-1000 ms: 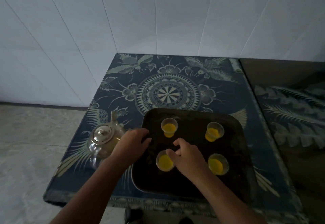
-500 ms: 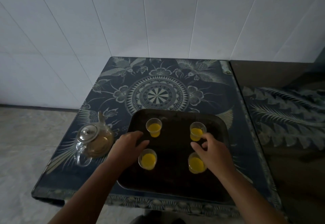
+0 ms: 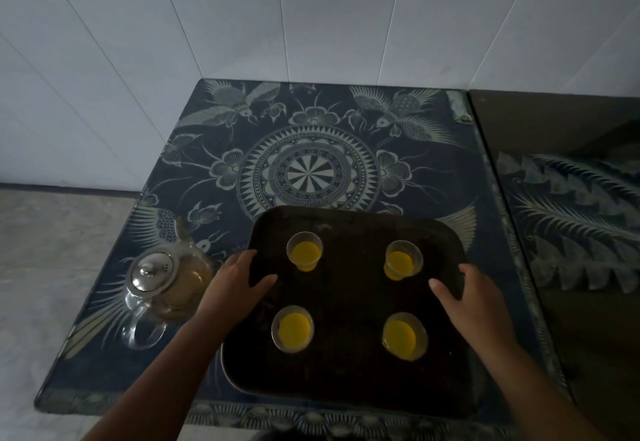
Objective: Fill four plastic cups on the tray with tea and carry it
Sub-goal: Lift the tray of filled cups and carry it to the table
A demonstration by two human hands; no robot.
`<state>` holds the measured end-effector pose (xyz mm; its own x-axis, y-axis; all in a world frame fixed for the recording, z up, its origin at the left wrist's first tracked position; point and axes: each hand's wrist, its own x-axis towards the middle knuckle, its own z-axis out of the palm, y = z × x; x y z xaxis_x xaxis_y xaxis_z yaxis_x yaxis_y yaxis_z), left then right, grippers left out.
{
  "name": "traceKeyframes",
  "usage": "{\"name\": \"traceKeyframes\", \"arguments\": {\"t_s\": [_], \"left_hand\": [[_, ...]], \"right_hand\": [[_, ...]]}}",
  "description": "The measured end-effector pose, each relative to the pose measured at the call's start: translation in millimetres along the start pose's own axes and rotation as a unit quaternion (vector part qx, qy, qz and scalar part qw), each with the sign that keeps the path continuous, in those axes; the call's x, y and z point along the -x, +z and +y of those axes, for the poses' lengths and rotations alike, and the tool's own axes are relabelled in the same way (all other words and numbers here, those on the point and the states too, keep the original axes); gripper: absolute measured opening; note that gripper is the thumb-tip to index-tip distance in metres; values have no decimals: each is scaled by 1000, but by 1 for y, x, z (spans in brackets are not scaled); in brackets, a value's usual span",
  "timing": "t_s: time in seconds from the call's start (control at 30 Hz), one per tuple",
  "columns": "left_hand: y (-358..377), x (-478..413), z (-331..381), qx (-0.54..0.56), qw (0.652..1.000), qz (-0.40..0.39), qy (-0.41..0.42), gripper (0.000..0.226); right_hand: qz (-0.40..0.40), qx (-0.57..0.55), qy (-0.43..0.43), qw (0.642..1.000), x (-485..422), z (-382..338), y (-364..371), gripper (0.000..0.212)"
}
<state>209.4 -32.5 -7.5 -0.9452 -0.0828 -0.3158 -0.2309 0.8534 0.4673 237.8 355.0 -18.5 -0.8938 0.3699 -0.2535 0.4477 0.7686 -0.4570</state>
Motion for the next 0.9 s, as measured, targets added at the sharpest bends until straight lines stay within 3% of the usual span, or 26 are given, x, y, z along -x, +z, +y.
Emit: {"name": "traceKeyframes", "arguments": {"t_s": [0.3,0.9], "left_hand": [[26,-19,-23,45,996,-11,-75,78],[53,-28,-38,51,995,68,-44,66]], "right_hand": [[14,-7,80,997,-21,37,27,82],[44,40,-4,998,-16,67,49,73]]}}
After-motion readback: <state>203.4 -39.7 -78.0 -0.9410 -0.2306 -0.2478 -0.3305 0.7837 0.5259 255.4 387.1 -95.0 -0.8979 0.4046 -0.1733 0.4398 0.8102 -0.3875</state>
